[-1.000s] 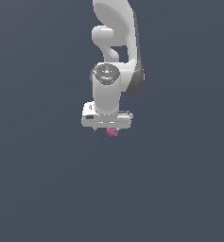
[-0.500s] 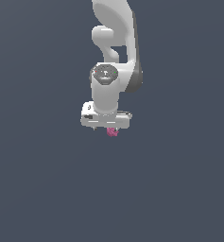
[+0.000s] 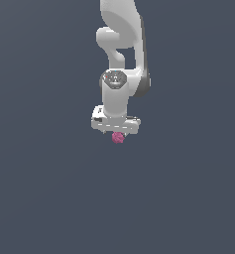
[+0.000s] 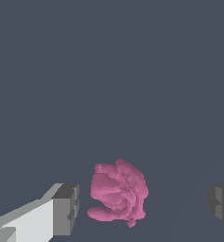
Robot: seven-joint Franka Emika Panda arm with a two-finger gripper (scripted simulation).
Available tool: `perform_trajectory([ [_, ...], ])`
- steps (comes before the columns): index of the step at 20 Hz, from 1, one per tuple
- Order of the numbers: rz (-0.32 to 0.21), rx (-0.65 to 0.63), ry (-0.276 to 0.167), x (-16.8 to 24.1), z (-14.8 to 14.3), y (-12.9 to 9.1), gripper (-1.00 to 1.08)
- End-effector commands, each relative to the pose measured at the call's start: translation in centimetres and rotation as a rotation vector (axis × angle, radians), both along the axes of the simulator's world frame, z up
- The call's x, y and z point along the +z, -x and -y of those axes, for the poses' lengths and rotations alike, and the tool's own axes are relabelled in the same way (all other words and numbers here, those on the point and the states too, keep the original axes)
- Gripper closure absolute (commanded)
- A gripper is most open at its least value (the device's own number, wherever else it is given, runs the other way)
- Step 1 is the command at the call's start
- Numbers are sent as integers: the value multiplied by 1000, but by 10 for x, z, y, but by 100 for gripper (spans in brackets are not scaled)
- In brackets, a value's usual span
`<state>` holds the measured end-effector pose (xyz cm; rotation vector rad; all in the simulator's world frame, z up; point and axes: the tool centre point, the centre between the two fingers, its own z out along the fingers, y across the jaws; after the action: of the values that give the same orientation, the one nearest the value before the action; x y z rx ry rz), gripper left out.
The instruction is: Pick up the object and move it to a goal position.
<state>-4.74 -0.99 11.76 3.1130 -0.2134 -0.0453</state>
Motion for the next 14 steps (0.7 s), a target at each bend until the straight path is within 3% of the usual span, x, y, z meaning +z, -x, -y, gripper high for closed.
perform_trajectory([
  [1,9,-37,-6,-8,-6,11,-92],
  [8,27,-110,-15,-23,-15,33,-92],
  [14,32,-130,-17,-27,-17,39,-92],
])
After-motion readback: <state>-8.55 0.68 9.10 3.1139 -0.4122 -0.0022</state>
